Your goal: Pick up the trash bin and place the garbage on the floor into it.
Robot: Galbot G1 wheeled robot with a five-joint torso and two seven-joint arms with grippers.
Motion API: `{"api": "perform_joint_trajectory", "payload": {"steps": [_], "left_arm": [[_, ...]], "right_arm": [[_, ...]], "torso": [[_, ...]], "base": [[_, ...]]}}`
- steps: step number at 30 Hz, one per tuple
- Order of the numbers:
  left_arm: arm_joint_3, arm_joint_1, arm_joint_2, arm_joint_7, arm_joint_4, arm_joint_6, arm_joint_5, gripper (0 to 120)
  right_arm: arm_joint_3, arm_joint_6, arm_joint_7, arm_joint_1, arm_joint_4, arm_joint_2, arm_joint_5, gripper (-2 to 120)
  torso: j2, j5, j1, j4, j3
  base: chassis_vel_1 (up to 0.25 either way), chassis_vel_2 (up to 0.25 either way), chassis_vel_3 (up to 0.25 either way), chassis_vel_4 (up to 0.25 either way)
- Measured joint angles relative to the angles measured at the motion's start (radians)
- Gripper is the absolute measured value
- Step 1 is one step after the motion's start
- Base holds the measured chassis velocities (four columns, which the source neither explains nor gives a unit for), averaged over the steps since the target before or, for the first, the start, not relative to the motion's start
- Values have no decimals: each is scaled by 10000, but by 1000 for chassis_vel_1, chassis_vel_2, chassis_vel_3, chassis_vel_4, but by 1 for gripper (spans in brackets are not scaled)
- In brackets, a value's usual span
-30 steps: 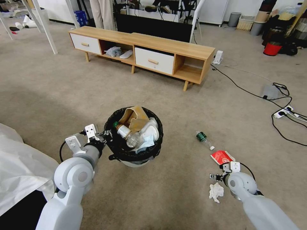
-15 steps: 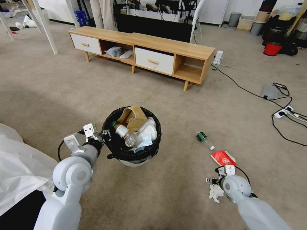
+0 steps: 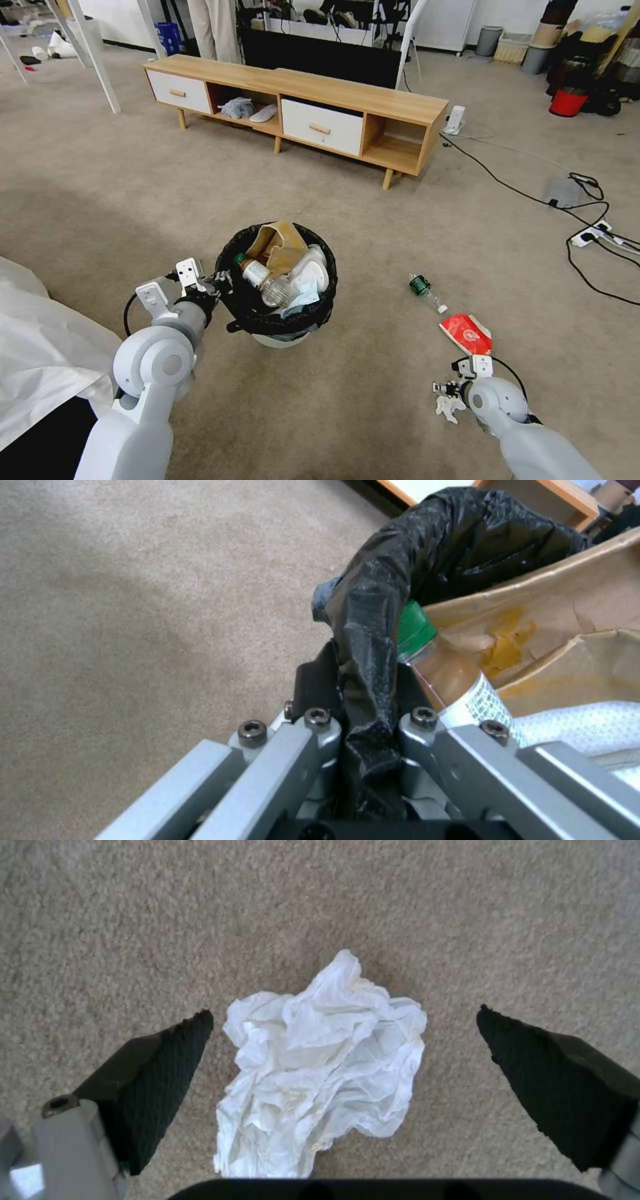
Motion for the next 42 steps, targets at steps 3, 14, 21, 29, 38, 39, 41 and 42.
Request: {"api": "perform_joint_trajectory", "payload": {"steps": [3,14,21,29,38,39,41,42], "left_arm": [[15,-1,-46,5,15,-3,37,4],[19,-13,-55,11,21,-8,55,4],[17,-3,-26,16,24,-10,58,4],[18,18,-22,17,22,-13,59,4],[35,31,-68,46,48,-20,87,4],[35,31,-68,46,48,-20,87,4],[25,46,-68,80,62,-26,116,4],[25,46,-68,80,62,-26,116,4]], "right_arm": [[0,67,-44,1,-59,16,-90,100],[-72,100,-183,-12,-128,107,-312,85],[-110,100,-279,-29,-155,140,-441,54],[-132,152,-346,35,-199,172,-446,22],[-161,347,-447,100,-321,174,-505,0],[-161,347,-447,100,-321,174,-505,0],[-161,433,-476,154,-410,206,-515,0],[-161,433,-476,154,-410,206,-515,0]], "torso": [[0,-1,0,0,0],[0,0,0,0,0],[0,0,0,0,0],[0,-1,0,1,0],[0,0,0,0,0],[0,0,0,0,0],[0,0,0,0,0],[0,0,0,0,0]], "base": [[0,0,0,0],[0,0,0,0],[0,0,0,0],[0,0,0,0],[0,0,0,0],[0,0,0,0],[0,0,0,0],[0,0,0,0]]}}
